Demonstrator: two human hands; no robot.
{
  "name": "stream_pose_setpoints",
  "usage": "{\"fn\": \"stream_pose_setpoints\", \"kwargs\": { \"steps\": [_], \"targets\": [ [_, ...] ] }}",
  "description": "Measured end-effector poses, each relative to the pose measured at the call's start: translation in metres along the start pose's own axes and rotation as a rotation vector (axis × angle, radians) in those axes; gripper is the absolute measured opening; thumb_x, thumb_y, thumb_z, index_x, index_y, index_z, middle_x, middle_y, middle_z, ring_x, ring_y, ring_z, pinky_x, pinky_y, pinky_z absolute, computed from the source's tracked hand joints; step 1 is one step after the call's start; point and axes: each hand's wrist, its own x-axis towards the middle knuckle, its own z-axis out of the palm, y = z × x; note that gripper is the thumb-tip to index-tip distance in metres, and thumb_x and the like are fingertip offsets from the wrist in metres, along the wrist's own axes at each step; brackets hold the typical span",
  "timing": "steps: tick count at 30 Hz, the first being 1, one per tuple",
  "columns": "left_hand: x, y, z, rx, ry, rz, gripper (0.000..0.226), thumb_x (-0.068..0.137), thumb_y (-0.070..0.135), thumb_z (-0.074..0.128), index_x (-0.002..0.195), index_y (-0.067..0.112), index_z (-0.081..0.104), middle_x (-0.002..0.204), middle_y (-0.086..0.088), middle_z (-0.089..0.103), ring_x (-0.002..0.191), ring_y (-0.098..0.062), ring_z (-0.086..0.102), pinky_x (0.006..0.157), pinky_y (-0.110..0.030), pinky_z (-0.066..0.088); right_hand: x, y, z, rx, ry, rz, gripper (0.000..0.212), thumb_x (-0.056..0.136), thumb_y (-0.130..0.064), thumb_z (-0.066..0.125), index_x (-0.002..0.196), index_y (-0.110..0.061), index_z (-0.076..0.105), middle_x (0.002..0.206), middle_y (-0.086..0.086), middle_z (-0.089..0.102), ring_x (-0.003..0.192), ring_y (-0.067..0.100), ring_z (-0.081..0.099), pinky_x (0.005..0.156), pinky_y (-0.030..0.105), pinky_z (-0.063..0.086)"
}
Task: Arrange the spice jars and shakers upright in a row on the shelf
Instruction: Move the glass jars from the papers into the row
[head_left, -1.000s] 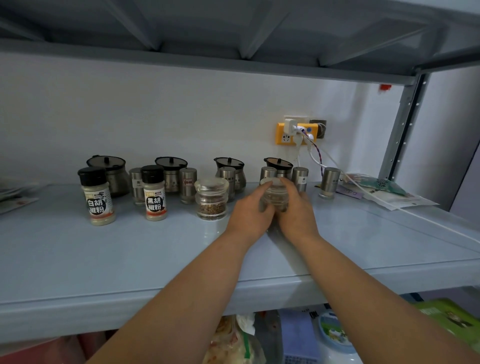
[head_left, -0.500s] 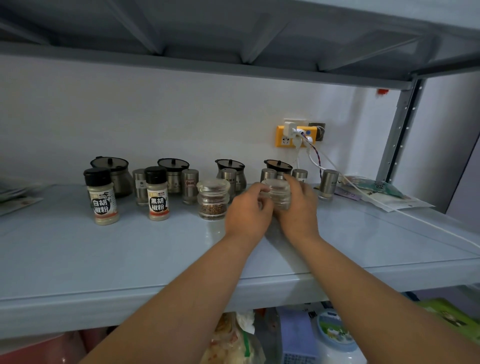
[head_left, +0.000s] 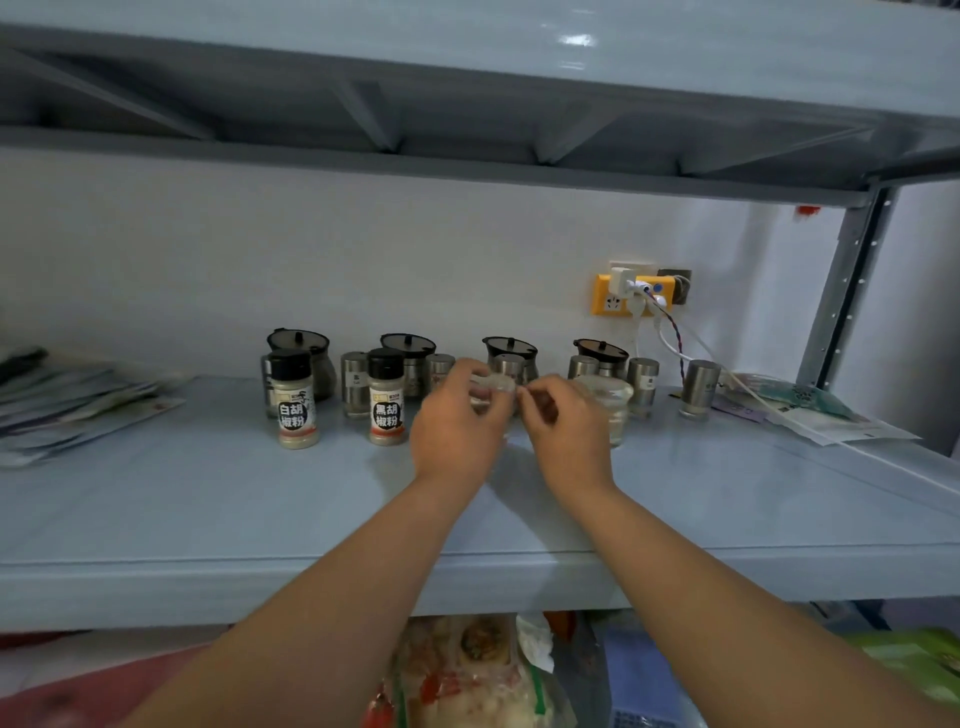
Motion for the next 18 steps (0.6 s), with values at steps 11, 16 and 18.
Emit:
{"fn": "stream_pose_setpoints", "kwargs": {
  "steps": [11,16,18],
  "targets": [
    [0.016,-0.06,-0.074,-0.012,0.177,-0.11,0.027,0.079,0.016,0.066,0.102,0.022,0.053,0.094,-0.006,0.063,0.085,-0.026,0.062,0.079,-0.042,0.053,-0.023,-0.079,0.066,0.271,-0.267,0.2,0.022,0.084,-0.011,0.066,0.105,-0.01,0.06,0.08,-0.004,0.057,0.074,0.013,0.057,0.066,0.019,0.043],
    [0.019,-0.076,-0.078,-0.089,0.142,-0.239,0.045,0.079,0.017,0.071,0.119,0.01,0.05,0.109,-0.011,0.059,0.099,-0.027,0.059,0.088,-0.04,0.05,-0.022,-0.086,0.089,0.242,-0.325,0.307,0.035,0.081,-0.01,0.067,0.115,-0.008,0.056,0.091,0.007,0.065,0.076,0.013,0.054,0.061,0.013,0.034],
    [0.021,-0.079,-0.077,-0.101,0.118,-0.272,0.05,0.079,0.017,0.072,0.122,0.008,0.048,0.112,-0.011,0.058,0.102,-0.025,0.059,0.091,-0.039,0.049,-0.021,-0.085,0.095,0.229,-0.319,0.341,0.036,0.081,-0.011,0.067,0.115,-0.008,0.056,0.099,0.013,0.068,0.078,0.013,0.055,0.065,0.014,0.036]
  ]
}}
